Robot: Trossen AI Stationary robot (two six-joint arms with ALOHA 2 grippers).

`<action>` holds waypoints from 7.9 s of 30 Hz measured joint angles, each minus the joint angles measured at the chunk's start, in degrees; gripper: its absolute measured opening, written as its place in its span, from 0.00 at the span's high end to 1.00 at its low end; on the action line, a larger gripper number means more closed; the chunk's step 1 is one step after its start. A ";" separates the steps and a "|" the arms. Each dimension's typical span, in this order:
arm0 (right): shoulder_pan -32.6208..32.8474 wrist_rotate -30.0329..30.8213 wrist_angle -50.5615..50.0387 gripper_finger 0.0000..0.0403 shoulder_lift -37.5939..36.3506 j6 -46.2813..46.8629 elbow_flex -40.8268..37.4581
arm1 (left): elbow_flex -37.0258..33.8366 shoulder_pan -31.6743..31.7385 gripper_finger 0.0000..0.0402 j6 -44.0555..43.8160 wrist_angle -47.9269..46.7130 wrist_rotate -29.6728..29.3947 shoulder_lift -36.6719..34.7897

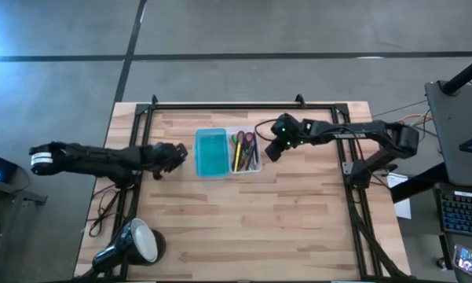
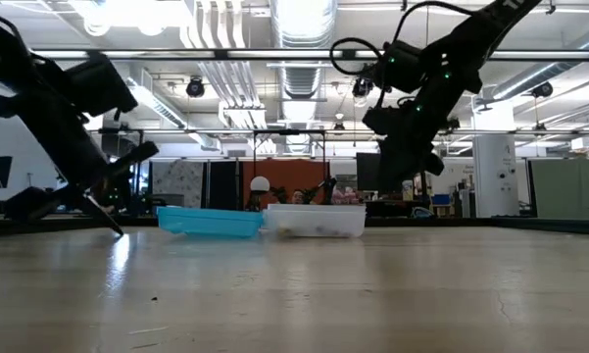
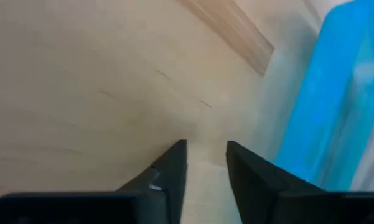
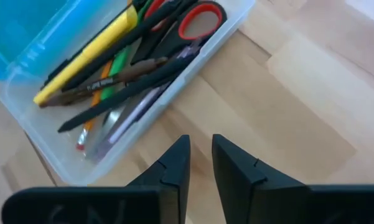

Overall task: Pick & place school supplies into a supply box
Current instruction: Close the blue supply box

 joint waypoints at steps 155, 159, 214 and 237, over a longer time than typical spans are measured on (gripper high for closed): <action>-3.37 -10.20 -5.85 0.89 -0.09 -12.56 -1.61 | 41.82 8.67 1.00 36.25 28.83 16.80 41.27; -3.42 -7.33 -6.46 0.89 -7.23 -10.91 -5.44 | 46.14 7.56 1.00 37.95 28.82 16.80 43.06; -3.95 -2.98 11.83 0.89 3.82 15.36 -3.02 | 55.87 11.53 1.00 74.67 -14.13 5.83 47.87; 12.21 -0.02 -5.09 0.89 -3.26 20.65 -3.17 | 49.22 -6.91 1.00 57.15 -22.34 1.43 36.31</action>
